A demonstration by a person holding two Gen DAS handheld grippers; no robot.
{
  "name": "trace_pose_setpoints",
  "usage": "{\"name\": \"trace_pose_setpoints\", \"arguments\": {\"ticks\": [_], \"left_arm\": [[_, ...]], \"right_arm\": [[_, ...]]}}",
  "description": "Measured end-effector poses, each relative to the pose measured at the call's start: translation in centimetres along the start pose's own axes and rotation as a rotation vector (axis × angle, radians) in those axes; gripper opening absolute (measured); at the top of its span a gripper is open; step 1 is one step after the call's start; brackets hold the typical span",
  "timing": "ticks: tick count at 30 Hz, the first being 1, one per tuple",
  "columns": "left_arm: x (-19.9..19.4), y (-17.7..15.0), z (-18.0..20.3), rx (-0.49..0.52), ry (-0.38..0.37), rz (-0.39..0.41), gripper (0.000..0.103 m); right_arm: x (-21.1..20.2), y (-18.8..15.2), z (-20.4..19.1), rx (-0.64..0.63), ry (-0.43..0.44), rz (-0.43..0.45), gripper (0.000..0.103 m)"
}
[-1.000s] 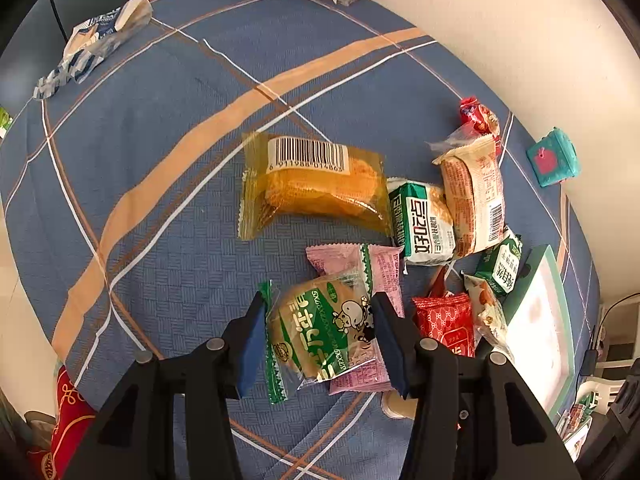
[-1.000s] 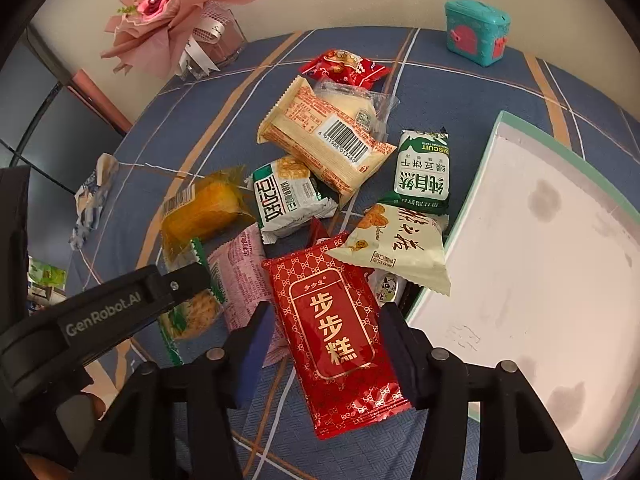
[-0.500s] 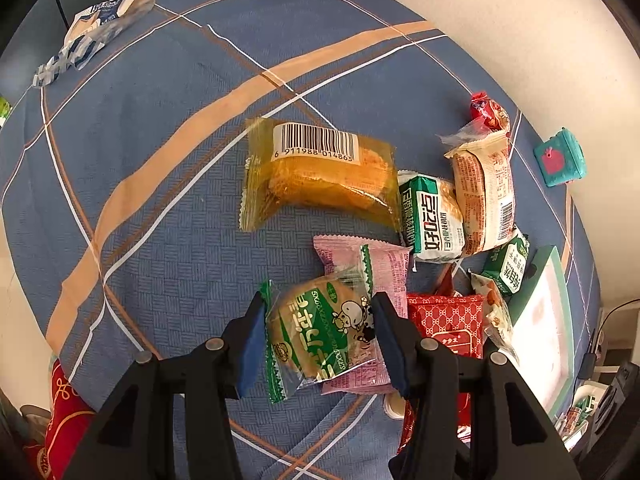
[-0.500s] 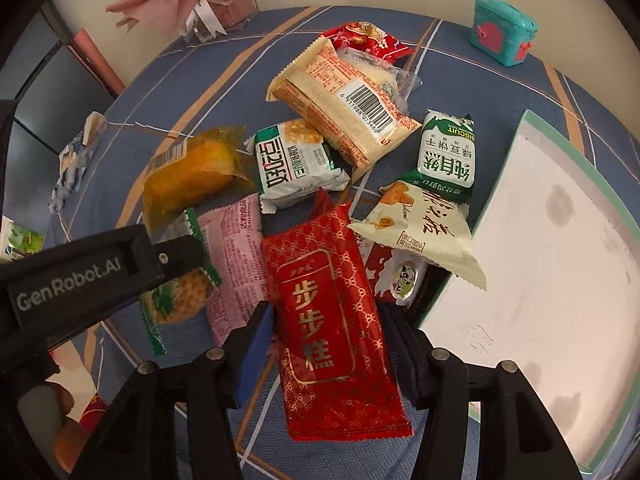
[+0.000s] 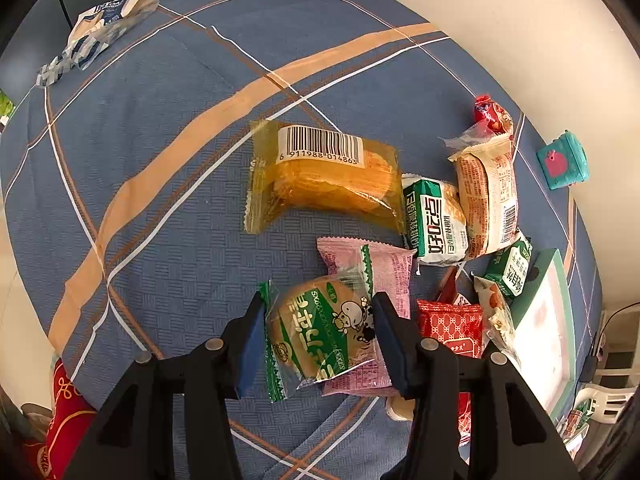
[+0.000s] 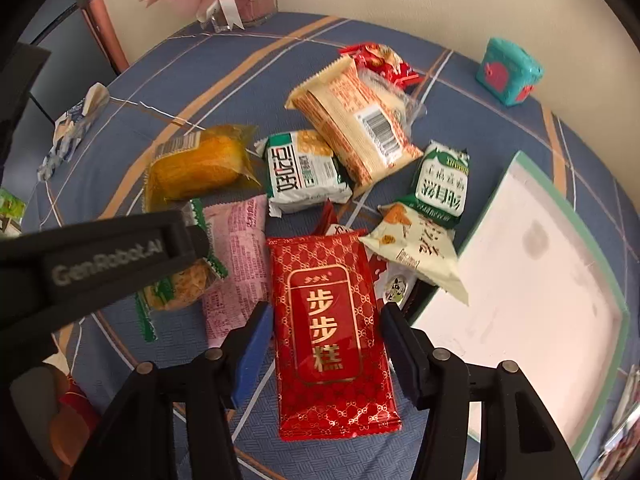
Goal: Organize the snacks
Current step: 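Hold the green biscuit in the left gripper while the right lifts the red packet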
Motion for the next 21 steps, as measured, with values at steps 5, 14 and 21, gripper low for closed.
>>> {"name": "trace_pose_setpoints", "arguments": {"ticks": [5, 14, 21], "left_arm": [[0.0, 0.0, -0.1, -0.001, 0.001, -0.001, 0.054], [0.0, 0.0, 0.0, 0.002, 0.000, 0.002, 0.054], [-0.1, 0.0, -0.2, -0.002, 0.000, 0.005, 0.053]], "right_arm": [[0.0, 0.0, 0.1, 0.001, 0.003, -0.008, 0.060], [0.8, -0.9, 1.1, 0.040, 0.010, -0.050, 0.057], [0.0, -1.0, 1.4, 0.061, 0.033, -0.034, 0.050]]}}
Point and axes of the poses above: each gripper's, at about its wrist camera, not at the fingertips, and x roughly the way its jaws point, z to its right, y to its top, the point moved 4 cm from there along x, roughly the way its jaws point, and after that the axes turned 9 degrees about y, right-handed, at the moved point
